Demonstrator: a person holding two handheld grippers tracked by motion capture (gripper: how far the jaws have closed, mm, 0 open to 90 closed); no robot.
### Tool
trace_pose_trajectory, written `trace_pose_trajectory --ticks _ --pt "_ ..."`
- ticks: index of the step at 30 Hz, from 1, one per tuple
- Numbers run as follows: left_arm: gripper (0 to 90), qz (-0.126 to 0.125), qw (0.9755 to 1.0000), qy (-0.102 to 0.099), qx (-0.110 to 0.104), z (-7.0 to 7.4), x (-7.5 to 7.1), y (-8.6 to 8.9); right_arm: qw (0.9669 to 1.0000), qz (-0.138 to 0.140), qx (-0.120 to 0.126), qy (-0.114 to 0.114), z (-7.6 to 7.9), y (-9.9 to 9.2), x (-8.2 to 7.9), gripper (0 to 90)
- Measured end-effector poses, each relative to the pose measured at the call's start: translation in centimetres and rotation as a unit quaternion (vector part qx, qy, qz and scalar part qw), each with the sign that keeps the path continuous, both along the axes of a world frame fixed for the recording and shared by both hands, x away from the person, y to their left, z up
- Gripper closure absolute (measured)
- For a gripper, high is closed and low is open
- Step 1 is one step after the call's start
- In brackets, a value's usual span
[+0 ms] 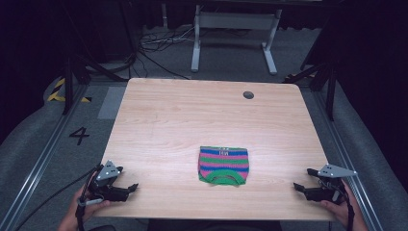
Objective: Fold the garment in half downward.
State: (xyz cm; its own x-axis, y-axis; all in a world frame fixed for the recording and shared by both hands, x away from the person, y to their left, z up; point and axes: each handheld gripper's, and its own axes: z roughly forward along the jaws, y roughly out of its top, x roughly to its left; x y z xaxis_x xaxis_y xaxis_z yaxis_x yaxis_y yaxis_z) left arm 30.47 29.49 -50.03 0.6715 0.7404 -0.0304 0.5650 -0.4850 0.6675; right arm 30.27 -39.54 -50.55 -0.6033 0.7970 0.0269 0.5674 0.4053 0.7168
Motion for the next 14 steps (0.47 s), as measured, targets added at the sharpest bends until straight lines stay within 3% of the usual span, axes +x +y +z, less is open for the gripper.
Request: trace_pose_trajectory --ticks 8,14 --pt "12.2 0.010 0.9999 0.001 0.002 -0.01 0.05 -0.32 1.0000 -0.001 0.000 0.000 0.00 0.00 -0.02 15.2" --pt "6.4 0.018 0.9998 0.008 0.007 -0.08 0.38 -0.99 0.9999 -0.013 -0.002 0.002 -0.03 -0.03 -0.02 12.4"
